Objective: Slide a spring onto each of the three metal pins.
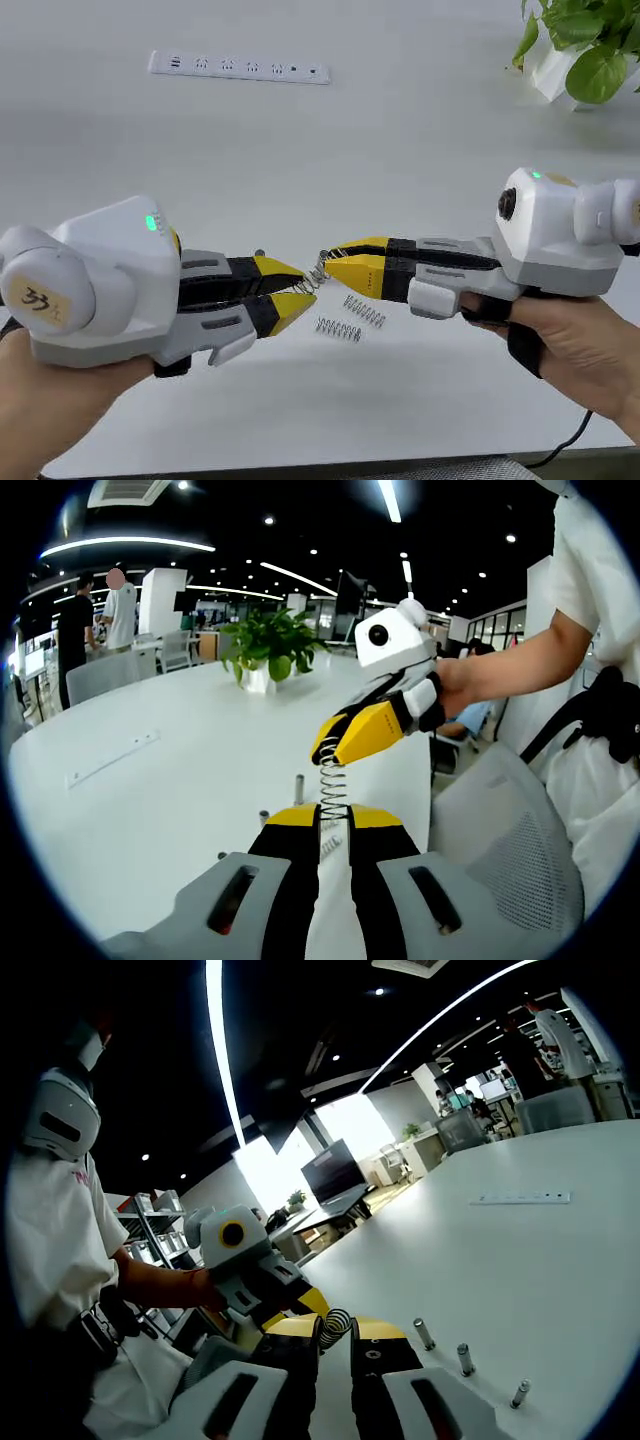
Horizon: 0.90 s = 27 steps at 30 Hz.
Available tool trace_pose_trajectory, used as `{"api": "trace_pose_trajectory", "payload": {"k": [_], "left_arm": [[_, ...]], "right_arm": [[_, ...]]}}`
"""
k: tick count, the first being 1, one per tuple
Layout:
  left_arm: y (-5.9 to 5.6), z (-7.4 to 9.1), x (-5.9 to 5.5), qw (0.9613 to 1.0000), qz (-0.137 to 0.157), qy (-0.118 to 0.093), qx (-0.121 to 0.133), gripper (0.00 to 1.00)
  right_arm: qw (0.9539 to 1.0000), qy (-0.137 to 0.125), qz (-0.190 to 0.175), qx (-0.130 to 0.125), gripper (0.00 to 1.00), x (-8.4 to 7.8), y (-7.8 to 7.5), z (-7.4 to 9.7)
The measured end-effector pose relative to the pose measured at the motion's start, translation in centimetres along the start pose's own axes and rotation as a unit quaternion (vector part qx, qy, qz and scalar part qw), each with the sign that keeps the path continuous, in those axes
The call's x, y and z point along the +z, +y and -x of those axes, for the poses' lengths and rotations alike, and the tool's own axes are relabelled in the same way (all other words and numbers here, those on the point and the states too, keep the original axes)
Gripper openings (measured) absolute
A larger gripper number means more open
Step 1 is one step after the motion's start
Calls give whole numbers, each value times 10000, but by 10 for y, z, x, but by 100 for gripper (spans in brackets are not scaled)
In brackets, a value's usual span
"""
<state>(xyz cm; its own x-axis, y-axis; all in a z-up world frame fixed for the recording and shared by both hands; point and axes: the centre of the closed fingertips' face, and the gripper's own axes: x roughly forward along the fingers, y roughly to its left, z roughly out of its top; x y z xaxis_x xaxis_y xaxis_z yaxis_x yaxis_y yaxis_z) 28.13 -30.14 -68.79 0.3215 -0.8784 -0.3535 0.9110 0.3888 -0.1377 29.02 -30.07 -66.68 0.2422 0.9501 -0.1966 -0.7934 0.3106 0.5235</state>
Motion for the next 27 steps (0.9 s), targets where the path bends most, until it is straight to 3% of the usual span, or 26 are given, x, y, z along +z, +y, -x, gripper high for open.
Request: {"api": "trace_pose_trajectory", "payload": {"k": [14, 27], "left_arm": [[-2, -2, 0, 10000, -13, 23, -55, 6], [-3, -3, -3, 9999, -26, 47, -100, 6]], "right_arm": [[9997, 138, 201, 96, 6, 4, 8, -2], [9975, 408, 559, 125, 6, 1, 6, -3]]}}
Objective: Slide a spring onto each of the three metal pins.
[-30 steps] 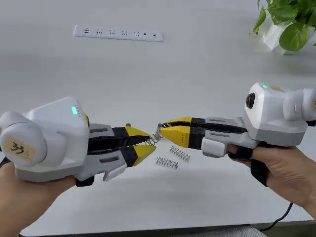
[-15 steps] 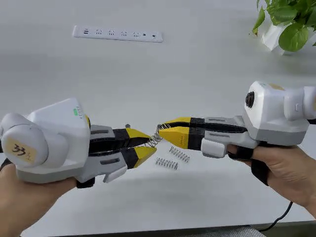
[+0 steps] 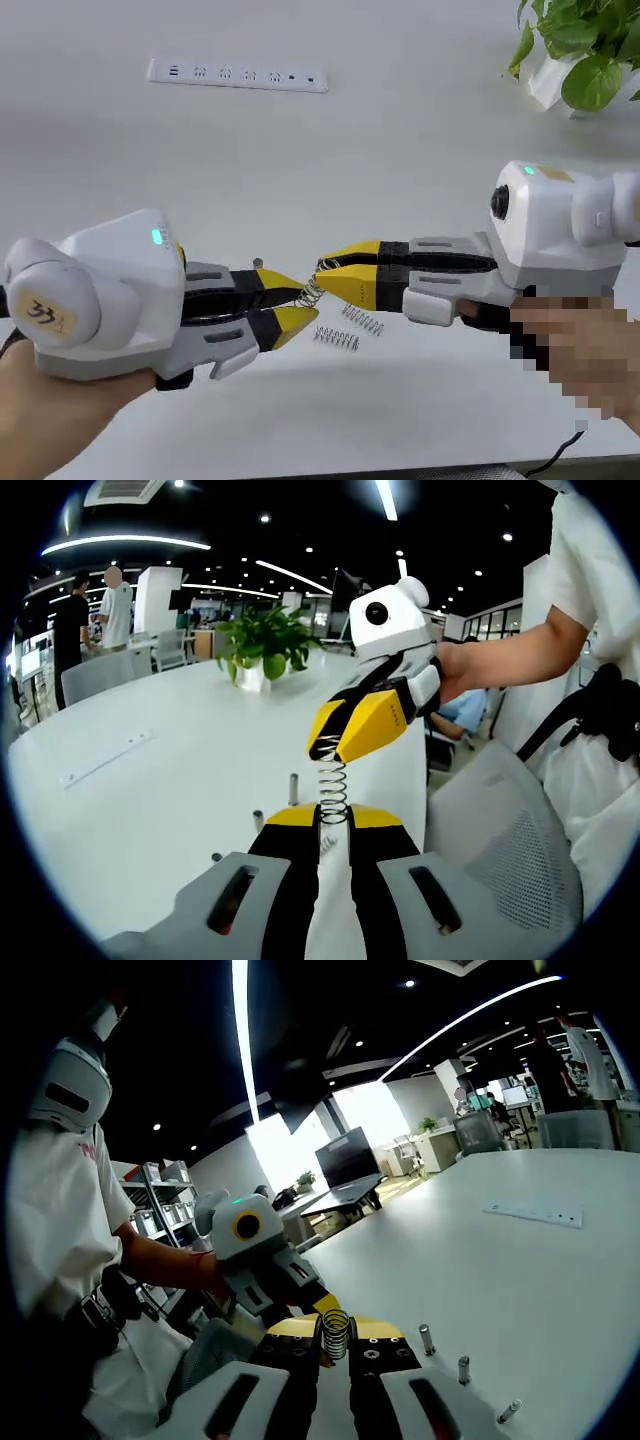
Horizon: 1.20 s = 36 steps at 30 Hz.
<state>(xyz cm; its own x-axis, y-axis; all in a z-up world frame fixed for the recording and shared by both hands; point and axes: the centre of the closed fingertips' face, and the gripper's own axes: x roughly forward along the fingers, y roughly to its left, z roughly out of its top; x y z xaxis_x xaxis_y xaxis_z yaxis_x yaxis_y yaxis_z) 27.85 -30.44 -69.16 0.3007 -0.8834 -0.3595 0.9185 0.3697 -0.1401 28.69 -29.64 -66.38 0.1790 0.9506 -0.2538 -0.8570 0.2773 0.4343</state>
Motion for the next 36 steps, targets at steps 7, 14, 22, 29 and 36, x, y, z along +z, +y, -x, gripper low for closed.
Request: {"api": "trace_pose_trajectory", "payload": {"k": [7, 14, 22, 29, 36], "left_arm": [[-1, 1, 0, 10000, 29, -26, -20, 6], [-4, 0, -4, 10000, 13, 18, -42, 6], [-5, 0, -6, 10000, -7, 14, -56, 6], [-5, 1, -6, 10000, -22, 16, -42, 6], [-5, 1, -6, 10000, -33, -4, -34, 6]], "right_arm": [[9997, 134, 201, 4, 6, 2, 6, -2], [9964, 525, 670, -17, 6, -2, 12, -6], [9926, 802, 910, 53, 6, -3, 13, -6], [9907, 952, 959, 124, 7, -4, 15, -6], [9866, 1198, 1089, 205, 11, -5, 17, -6]]}}
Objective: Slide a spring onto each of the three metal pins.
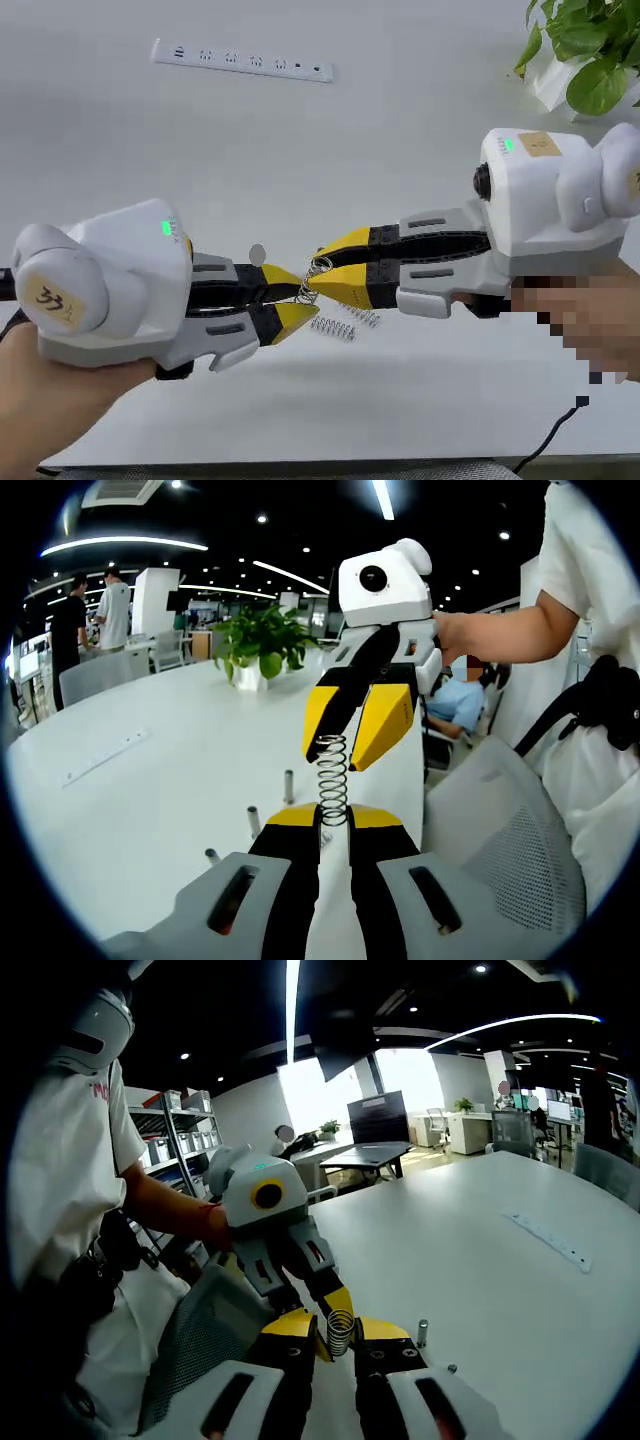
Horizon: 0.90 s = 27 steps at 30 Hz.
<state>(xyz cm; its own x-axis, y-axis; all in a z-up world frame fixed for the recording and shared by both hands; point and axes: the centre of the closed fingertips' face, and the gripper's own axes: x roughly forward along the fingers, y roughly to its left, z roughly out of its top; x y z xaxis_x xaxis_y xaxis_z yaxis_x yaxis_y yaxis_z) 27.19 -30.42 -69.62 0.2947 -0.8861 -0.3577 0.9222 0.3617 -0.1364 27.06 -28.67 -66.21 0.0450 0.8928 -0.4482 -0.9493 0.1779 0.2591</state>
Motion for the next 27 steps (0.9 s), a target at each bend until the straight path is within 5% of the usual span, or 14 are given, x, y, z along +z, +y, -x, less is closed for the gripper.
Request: {"api": "trace_pose_trajectory", "payload": {"k": [6, 9, 15, 23, 27], "left_arm": [[0, 0, -2, 10000, -65, 47, 0, 6], [-1, -1, -4, 9999, -123, 114, 5, 6], [-2, -4, -6, 9996, -175, 210, -20, 6], [-2, -6, -7, 9993, -217, 287, -53, 6], [-1, -6, -7, 9994, -213, 271, -64, 6]], "right_arm": [[9981, 472, 362, 148, 16, -4, 0, 3], [9933, 855, 722, 282, 18, -6, 0, 5], [9702, 1768, 1516, 671, 18, -10, 3, 1], [9375, 2524, 2141, 1075, 16, -21, 2, -5], [9319, 2663, 2179, 1150, 14, -24, -4, -7]]}}
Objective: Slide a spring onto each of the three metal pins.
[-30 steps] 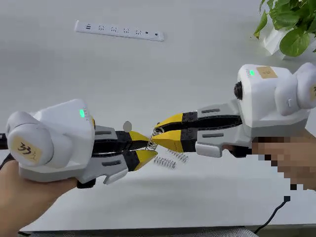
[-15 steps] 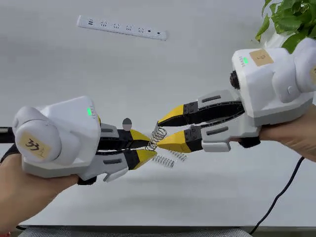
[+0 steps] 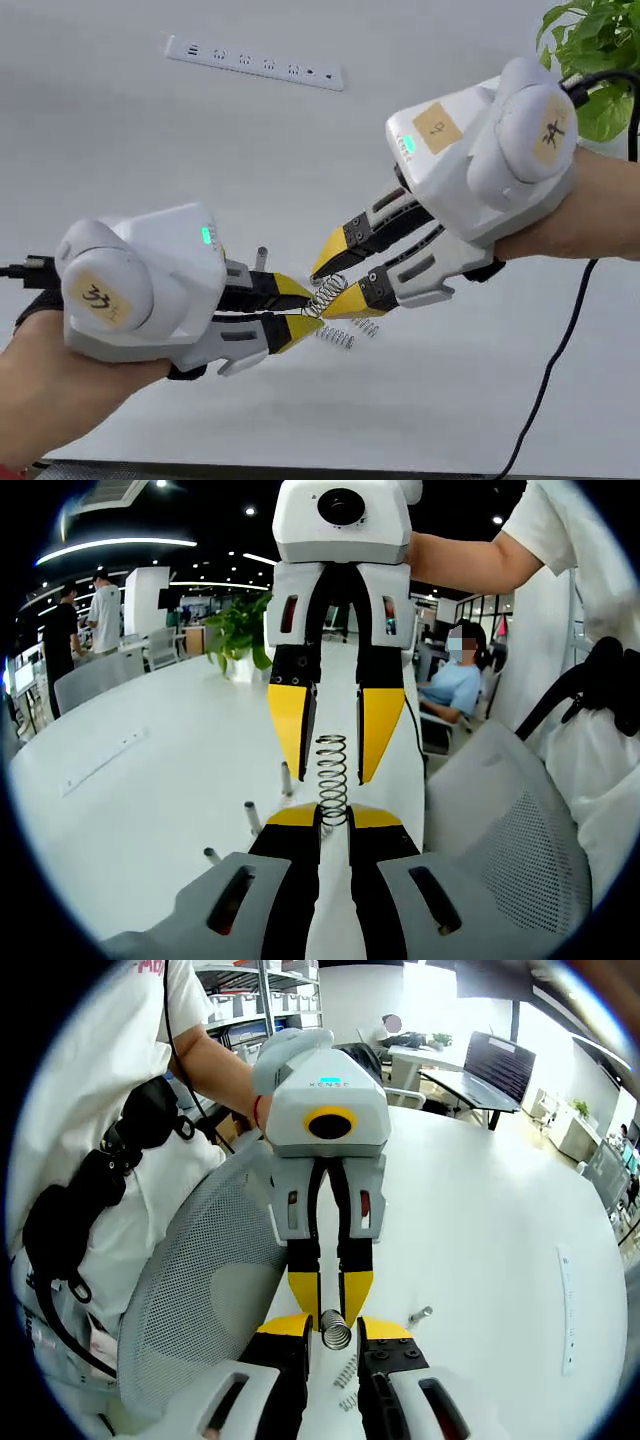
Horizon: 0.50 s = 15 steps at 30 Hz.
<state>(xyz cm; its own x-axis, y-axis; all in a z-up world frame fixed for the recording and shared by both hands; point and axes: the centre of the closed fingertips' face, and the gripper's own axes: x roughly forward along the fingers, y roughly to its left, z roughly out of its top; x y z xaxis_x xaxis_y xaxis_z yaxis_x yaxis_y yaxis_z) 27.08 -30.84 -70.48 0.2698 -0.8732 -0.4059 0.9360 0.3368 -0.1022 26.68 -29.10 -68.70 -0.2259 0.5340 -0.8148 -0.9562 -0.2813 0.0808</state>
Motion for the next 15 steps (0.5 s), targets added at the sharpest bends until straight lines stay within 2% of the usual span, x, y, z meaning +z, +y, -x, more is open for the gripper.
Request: {"api": "trace_pose_trajectory", "payload": {"k": [4, 8, 15], "left_arm": [[0, 0, 0, 10000, 0, -5, -12, 6], [0, 0, 0, 10000, 7, -26, -18, 6], [0, 1, 0, 10000, 14, -49, -25, 6]], "right_arm": [[9998, 104, 76, 118, 10, -2, 2, -1], [9995, 211, 130, 173, 10, -4, 2, -4], [9994, 235, 146, 230, 7, -3, 4, -6]]}}
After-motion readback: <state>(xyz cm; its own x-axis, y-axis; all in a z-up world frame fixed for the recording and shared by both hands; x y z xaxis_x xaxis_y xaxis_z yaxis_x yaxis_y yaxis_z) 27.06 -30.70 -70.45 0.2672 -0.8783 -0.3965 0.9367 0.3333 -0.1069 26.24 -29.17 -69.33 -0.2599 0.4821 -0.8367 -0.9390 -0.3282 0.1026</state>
